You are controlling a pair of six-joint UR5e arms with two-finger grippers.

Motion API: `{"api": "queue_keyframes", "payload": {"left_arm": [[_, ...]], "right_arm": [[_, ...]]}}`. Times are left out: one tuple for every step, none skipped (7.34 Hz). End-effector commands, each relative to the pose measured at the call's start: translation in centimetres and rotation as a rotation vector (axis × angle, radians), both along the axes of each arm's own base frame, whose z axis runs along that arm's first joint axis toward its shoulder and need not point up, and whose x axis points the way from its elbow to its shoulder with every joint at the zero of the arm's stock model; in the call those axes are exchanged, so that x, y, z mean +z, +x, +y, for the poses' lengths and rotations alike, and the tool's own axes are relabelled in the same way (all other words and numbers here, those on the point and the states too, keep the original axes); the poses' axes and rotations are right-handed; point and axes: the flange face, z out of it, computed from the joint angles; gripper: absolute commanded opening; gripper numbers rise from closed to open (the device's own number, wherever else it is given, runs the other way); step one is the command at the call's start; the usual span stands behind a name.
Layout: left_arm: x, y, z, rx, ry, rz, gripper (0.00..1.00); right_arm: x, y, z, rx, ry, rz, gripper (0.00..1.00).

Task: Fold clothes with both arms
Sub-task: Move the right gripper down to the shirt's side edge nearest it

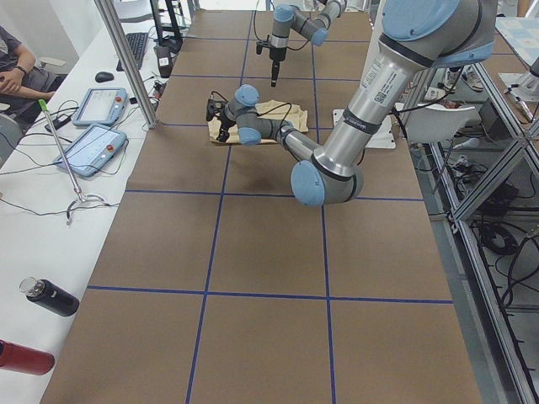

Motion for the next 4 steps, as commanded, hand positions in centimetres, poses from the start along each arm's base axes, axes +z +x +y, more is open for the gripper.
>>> {"api": "queue_keyframes", "payload": {"left_arm": [[-2.4, -4.8, 4.0, 0.021, -0.025, -0.021, 1.00], [-4.2, -5.9, 5.1, 0.032, -0.038, -0.027, 1.00], [-4.9, -6.2, 5.6, 0.045, -0.039, -0.022, 1.00], [-4.1, -6.3, 6.0, 0.049, -0.047, -0.029, 1.00]], "right_arm": [[0.2, -2.8, 2.1, -0.054, 0.078, 0.034, 0.98], [0.4, -5.5, 4.8, -0.060, 0.127, 0.069, 0.98], [-0.2, -7.0, 6.2, -0.079, 0.138, 0.120, 0.97], [-1.7, -8.2, 7.0, -0.106, 0.171, 0.168, 0.91]]}}
